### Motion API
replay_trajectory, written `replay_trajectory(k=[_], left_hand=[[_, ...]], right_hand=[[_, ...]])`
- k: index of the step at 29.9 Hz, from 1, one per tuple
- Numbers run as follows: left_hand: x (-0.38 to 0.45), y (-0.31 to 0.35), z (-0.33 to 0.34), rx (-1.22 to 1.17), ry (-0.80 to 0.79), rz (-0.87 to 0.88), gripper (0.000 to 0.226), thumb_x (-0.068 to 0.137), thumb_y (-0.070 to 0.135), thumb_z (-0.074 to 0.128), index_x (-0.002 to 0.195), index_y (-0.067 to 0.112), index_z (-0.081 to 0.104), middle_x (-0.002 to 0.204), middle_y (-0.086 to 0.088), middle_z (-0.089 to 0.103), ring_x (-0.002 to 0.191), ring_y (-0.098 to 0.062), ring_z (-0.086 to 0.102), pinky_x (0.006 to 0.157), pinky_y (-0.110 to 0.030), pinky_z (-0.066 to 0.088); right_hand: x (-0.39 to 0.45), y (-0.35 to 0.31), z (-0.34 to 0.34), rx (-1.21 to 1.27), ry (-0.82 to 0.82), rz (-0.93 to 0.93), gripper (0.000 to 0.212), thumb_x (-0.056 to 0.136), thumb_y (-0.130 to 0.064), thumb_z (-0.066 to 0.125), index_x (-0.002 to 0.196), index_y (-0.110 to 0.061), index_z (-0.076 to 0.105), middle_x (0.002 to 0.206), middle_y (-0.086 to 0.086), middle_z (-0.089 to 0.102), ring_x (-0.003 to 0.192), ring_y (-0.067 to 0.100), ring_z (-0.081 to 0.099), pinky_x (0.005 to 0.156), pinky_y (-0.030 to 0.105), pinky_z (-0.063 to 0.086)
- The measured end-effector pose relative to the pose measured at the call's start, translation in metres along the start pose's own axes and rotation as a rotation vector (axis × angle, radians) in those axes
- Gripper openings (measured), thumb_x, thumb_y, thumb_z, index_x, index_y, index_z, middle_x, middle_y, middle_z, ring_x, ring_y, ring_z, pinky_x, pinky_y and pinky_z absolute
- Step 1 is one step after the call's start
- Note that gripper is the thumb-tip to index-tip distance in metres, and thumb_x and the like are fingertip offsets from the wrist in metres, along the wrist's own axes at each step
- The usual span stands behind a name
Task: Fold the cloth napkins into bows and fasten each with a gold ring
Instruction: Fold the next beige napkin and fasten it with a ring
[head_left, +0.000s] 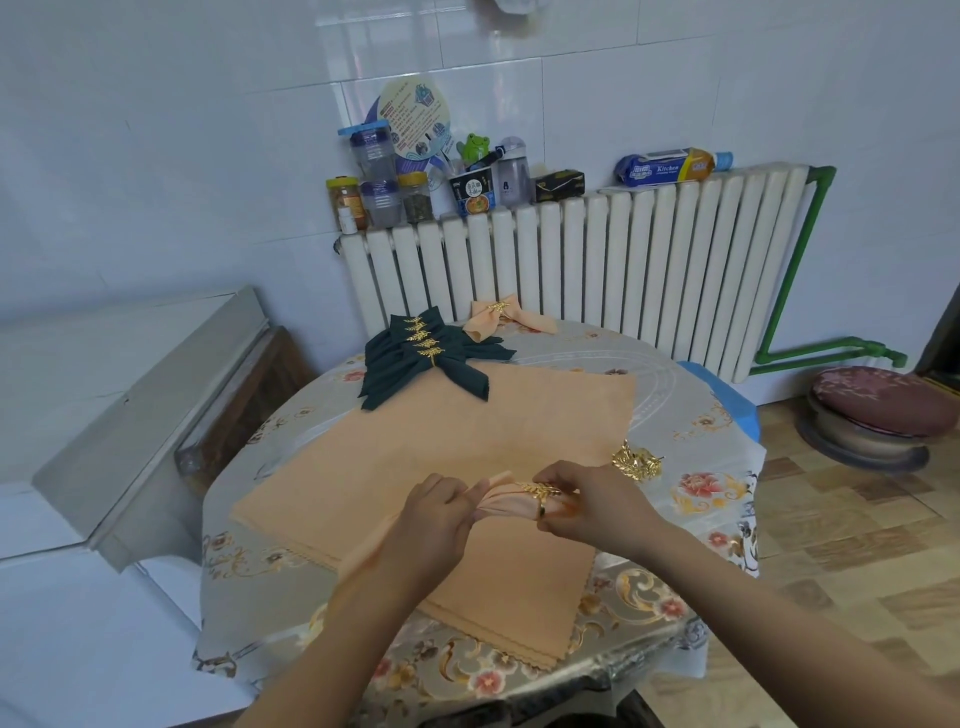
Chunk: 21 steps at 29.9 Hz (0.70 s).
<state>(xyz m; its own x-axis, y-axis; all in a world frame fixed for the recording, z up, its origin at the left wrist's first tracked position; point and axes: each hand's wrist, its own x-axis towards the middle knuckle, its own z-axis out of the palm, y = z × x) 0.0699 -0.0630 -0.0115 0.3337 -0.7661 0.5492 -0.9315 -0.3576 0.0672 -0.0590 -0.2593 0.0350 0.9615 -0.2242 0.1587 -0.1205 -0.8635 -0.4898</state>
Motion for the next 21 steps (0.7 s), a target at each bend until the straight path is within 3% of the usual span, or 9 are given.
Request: replay_trajectory(k=[5, 10, 14, 21], left_hand=[[0.003, 0.010, 0.001, -0.028, -0.052, 0.007, 0.040, 0.090, 0.030, 0.045, 0.117, 0.009, 0.066, 0.082, 0.000, 0.061, 0.080, -0.015, 0.041, 0.066, -0.027, 0.035], [-0.001, 0.011, -0.004, -0.095, -0.088, 0.001, 0.039, 0.090, 0.028, 0.046, 0.116, 0.007, 0.067, 0.083, -0.002, 0.063, 0.080, -0.013, 0.042, 0.068, -0.023, 0.039], [-0.004, 0.013, -0.008, -0.163, -0.091, -0.003, 0.038, 0.091, 0.025, 0.048, 0.118, 0.006, 0.065, 0.088, -0.004, 0.065, 0.084, -0.013, 0.044, 0.072, -0.020, 0.036], [-0.016, 0.009, 0.006, -0.261, -0.104, -0.024, 0.035, 0.089, 0.016, 0.051, 0.120, 0.004, 0.062, 0.093, -0.008, 0.069, 0.084, -0.016, 0.048, 0.073, -0.027, 0.041]], right_hand=[[0.005, -0.009, 0.012, 0.011, -0.015, 0.053, 0.054, 0.078, -0.037, 0.070, 0.127, -0.024, 0.053, 0.117, -0.003, 0.065, 0.103, 0.016, 0.060, 0.082, 0.025, 0.044], [0.012, -0.008, 0.015, 0.246, -0.201, 0.204, 0.063, 0.074, -0.026, 0.076, 0.131, -0.012, 0.052, 0.125, 0.006, 0.060, 0.109, 0.019, 0.057, 0.090, 0.024, 0.041], [0.013, -0.003, 0.009, 0.455, -0.346, 0.225, 0.045, 0.073, -0.016, 0.075, 0.116, -0.015, 0.064, 0.107, 0.003, 0.067, 0.098, 0.021, 0.060, 0.087, 0.030, 0.044], [0.005, 0.008, 0.026, 0.545, -0.375, 0.217, 0.048, 0.071, -0.012, 0.075, 0.113, -0.023, 0.055, 0.100, -0.001, 0.060, 0.088, 0.015, 0.054, 0.074, 0.023, 0.040]])
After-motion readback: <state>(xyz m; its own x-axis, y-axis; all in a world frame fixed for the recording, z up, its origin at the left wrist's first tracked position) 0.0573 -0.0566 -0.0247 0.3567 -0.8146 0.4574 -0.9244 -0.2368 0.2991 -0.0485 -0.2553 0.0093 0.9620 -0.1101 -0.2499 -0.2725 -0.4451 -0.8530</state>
